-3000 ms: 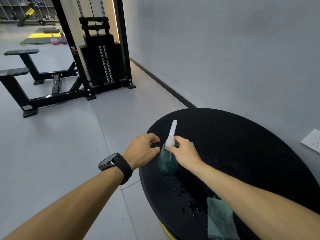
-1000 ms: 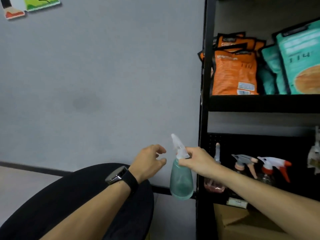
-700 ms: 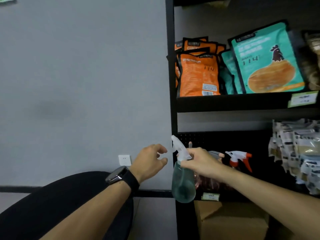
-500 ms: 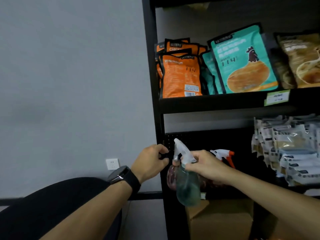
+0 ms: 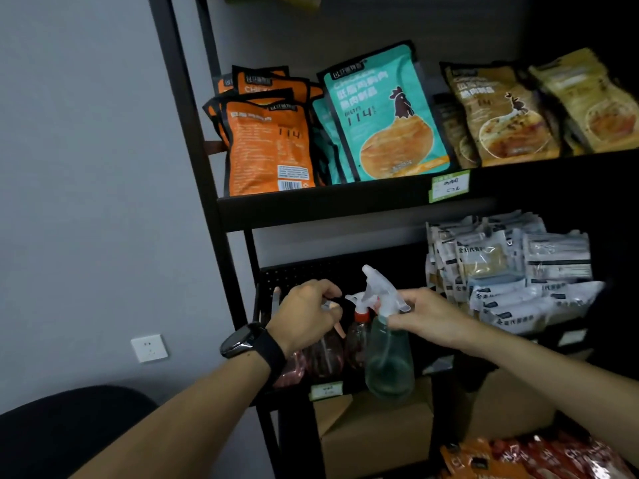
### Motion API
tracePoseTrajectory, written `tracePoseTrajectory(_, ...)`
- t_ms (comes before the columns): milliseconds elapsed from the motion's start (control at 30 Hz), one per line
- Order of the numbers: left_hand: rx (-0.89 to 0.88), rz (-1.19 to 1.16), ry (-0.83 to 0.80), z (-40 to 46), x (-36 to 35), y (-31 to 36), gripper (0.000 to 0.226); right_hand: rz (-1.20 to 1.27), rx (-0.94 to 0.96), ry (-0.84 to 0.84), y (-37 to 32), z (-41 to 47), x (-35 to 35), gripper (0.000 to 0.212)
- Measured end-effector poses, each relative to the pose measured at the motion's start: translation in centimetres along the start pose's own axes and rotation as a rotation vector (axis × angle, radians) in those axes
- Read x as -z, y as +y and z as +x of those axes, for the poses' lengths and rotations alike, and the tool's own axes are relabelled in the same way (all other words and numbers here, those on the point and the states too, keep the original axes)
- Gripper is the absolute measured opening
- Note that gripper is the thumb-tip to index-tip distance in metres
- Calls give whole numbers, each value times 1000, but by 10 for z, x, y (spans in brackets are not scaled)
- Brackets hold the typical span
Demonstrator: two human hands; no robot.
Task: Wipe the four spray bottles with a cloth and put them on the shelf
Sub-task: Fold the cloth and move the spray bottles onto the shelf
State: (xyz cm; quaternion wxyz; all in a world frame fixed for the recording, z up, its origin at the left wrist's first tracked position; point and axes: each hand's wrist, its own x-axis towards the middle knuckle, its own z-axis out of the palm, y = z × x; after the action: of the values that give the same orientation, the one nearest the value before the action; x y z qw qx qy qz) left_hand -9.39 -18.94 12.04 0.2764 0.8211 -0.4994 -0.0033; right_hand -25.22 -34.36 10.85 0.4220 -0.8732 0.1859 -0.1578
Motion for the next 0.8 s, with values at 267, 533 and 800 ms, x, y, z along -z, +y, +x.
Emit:
tracePoseTrajectory(267, -40, 10, -23, 30, -19, 6, 32, -14, -64, 77, 33, 8, 40, 15)
tracePoseTrajectory(533, -50, 10, -33, 53, -35, -4, 32, -28, -102, 96, 56, 33, 51, 15)
tracePoseTrajectory(800, -32, -4, -42, 69, -44, -20, 33, -55, -115, 170, 76, 64, 38, 17)
